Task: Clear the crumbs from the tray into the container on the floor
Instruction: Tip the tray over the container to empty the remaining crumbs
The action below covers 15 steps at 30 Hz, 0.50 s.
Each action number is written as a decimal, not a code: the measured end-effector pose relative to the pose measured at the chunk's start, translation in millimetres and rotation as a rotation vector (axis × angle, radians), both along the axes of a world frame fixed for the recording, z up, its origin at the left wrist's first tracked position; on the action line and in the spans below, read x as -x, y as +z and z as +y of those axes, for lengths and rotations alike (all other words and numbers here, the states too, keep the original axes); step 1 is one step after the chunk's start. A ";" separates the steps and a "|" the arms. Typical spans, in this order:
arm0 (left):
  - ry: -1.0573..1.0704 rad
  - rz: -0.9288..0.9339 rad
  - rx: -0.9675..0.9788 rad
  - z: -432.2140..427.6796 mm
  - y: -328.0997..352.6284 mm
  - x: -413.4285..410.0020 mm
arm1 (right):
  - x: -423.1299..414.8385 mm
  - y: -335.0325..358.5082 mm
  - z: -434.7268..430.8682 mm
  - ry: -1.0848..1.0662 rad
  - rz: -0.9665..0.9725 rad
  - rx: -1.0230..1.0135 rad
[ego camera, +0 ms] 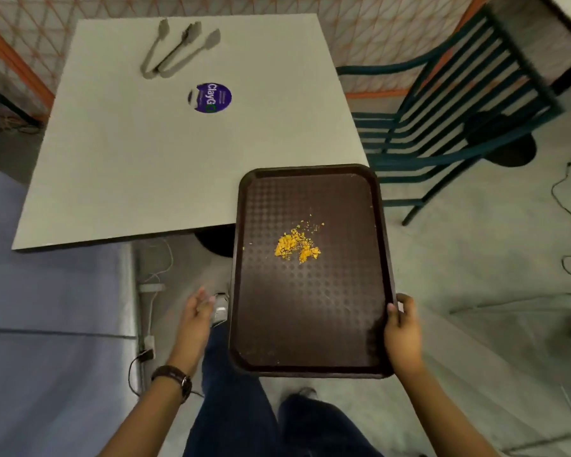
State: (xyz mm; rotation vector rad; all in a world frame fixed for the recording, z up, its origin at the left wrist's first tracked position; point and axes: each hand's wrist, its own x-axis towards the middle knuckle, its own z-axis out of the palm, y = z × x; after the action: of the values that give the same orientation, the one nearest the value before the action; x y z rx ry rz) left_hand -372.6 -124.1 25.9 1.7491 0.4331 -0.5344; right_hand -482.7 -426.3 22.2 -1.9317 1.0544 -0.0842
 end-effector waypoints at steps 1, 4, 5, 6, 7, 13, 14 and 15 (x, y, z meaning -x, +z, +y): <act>-0.075 0.024 0.004 -10.7 -0.2 14.7 | 22.8 4.6 -7.2 -0.022 0.010 -0.006; -0.326 0.069 0.049 -52.2 -0.1 65.3 | 96.6 22.2 -29.6 -0.126 0.081 -0.014; -0.379 0.082 0.086 -66.4 0.4 82.3 | 118.3 27.3 -35.6 -0.170 0.107 0.001; -0.419 0.088 0.116 -78.0 -3.1 97.5 | 135.6 31.4 -40.6 -0.213 0.131 0.018; -0.462 0.093 0.125 -90.1 -7.2 112.6 | 153.8 34.4 -45.3 -0.263 0.154 0.031; -0.589 0.246 0.050 -124.6 -55.6 164.2 | 210.2 27.9 -55.1 -0.407 0.246 0.045; -0.596 0.276 0.033 -126.7 -67.7 167.7 | 212.6 20.6 -55.2 -0.417 0.269 0.042; -0.600 0.290 0.018 -129.0 -78.4 169.3 | 213.1 10.9 -55.1 -0.421 0.299 0.042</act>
State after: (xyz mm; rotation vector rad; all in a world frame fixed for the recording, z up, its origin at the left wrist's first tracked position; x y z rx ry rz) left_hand -542.0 -253.0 -52.6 1.7810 0.0893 -1.2240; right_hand -695.9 -481.4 33.1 -1.7649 1.6618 -0.0533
